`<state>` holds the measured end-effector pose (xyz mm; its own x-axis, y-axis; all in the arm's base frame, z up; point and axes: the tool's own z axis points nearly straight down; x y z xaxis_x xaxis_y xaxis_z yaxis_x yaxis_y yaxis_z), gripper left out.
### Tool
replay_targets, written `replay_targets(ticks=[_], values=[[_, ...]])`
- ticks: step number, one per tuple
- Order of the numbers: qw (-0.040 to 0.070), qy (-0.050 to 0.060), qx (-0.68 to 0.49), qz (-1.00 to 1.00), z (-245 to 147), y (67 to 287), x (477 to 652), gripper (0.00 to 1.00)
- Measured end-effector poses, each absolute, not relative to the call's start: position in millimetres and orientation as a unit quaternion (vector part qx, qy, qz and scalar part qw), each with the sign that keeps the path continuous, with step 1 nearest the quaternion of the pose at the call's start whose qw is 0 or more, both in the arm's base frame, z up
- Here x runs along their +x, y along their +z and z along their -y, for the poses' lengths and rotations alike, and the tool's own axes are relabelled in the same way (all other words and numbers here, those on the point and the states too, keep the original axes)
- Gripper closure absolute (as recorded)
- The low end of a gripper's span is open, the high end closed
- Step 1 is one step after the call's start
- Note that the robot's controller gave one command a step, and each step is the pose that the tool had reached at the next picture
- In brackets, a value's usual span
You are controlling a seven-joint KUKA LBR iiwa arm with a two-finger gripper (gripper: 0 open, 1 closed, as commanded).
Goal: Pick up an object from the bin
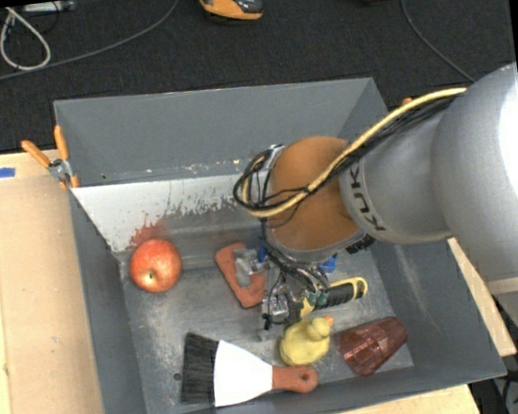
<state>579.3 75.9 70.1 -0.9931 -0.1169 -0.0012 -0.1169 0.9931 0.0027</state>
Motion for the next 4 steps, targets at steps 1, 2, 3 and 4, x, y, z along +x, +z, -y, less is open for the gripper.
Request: replay_targets(ticks=[1, 2, 3, 4], values=[[0.002, 0.002, -0.058, -0.998, -76.0, 71.9, 580.4, 1.00], [0.002, 0.002, -0.058, -0.998, -76.0, 71.9, 580.4, 1.00], [0.002, 0.003, -0.066, -0.998, -71.9, 71.9, 581.9, 1.00], [0.001, 0.003, -0.080, -0.997, -26.8, 71.5, 593.2, 1.00]])
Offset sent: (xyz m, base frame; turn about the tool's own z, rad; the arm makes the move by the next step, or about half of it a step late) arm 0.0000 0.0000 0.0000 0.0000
